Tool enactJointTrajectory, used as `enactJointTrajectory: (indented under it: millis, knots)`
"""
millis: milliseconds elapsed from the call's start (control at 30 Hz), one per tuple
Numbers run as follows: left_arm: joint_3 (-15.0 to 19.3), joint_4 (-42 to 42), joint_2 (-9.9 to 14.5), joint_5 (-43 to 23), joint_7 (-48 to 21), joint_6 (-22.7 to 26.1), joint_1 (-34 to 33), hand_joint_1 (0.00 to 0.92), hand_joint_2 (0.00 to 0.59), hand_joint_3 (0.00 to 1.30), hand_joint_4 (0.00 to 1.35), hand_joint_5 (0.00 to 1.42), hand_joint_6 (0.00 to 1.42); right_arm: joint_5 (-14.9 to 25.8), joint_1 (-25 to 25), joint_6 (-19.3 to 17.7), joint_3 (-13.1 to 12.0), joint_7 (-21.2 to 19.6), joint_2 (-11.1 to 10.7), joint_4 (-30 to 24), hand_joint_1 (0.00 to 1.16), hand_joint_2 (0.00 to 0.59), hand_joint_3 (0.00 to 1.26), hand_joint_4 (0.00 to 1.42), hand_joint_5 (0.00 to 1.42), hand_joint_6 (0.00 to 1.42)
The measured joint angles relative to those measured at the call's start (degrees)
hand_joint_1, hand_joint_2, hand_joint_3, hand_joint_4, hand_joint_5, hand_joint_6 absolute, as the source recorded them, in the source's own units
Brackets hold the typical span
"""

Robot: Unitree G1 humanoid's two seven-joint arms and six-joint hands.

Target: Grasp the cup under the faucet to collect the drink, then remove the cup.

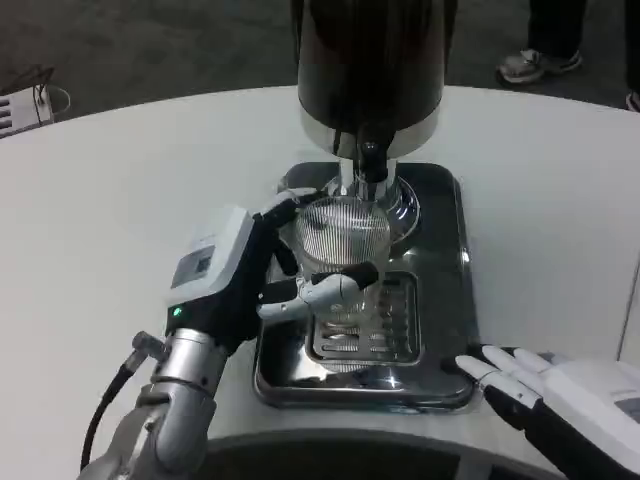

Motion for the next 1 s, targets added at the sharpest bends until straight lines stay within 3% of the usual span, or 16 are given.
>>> enactJointTrajectory:
  millis: [233,667,1000]
  knots:
    - [0.07,-1.18,0.72,-2.41,-2.05,-2.56,0.02,0.151,0.017,0.21,0.26,0.61,1.00,-0.04,-0.38,0.34,1.03,0.00,-0.03,0.00,0.60,0.431,0.06,0.00,0.00,0.01]
    - [2.90,-9.69,3.30,-6.95,-6.10,-4.71,5.42,0.123,0.018,0.19,0.23,0.57,0.95,-0.32,-0.76,0.95,2.94,0.00,-0.01,0.22,0.60,0.431,0.06,0.00,0.00,0.02]
    - [9.55,-24.36,5.26,-13.74,-9.86,-5.30,14.14,0.095,0.026,0.26,0.26,0.44,0.59,-0.43,-0.90,1.34,3.19,-0.11,0.00,0.36,0.59,0.438,0.06,0.00,0.00,0.01]
